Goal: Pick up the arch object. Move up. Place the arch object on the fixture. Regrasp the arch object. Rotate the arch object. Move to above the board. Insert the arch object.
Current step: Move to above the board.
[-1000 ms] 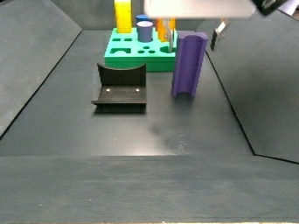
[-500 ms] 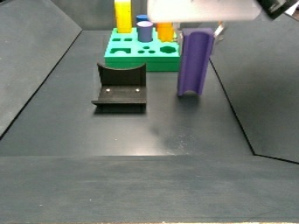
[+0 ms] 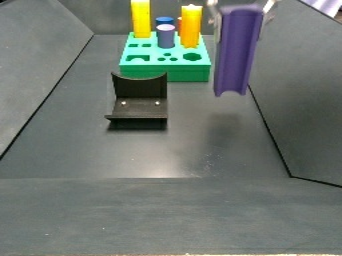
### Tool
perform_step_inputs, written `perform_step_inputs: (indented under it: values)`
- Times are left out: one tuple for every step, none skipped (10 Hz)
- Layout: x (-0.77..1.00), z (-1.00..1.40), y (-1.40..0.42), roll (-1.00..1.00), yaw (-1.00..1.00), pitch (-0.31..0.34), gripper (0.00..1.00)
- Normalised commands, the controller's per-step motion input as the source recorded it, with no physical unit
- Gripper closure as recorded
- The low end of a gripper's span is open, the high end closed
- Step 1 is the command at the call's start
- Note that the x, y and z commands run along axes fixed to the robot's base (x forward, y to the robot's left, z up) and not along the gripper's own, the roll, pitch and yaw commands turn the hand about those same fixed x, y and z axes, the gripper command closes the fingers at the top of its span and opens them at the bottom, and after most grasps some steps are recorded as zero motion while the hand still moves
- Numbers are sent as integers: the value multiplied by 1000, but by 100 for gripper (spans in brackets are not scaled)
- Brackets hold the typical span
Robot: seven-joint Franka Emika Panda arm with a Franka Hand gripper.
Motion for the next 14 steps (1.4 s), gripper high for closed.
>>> perform_step_inputs:
  values:
    - [-61,1000,141,96,39,85,100]
    - [-51,1000,128,89,37,84,100]
    - [-44,1000,112,79,37,82,100]
    - [-36,1000,94,69,36,75,100]
    - [-31,1000,87,67,33,76,100]
    - [-17,842,58,62,28,74,100]
    - [-9,681,40,59,26,73,100]
    - [-2,520,27,59,23,75,100]
    - [1,362,17,58,21,78,100]
    - [229,144,-1000,-6,-258,-74,100]
    - [230,113,-1000,-2,-246,-76,100]
    - [234,119,-1000,-16,-110,-56,100]
    - [236,120,-1000,-55,-77,-43,100]
    - [243,118,-1000,-6,-25,3,100]
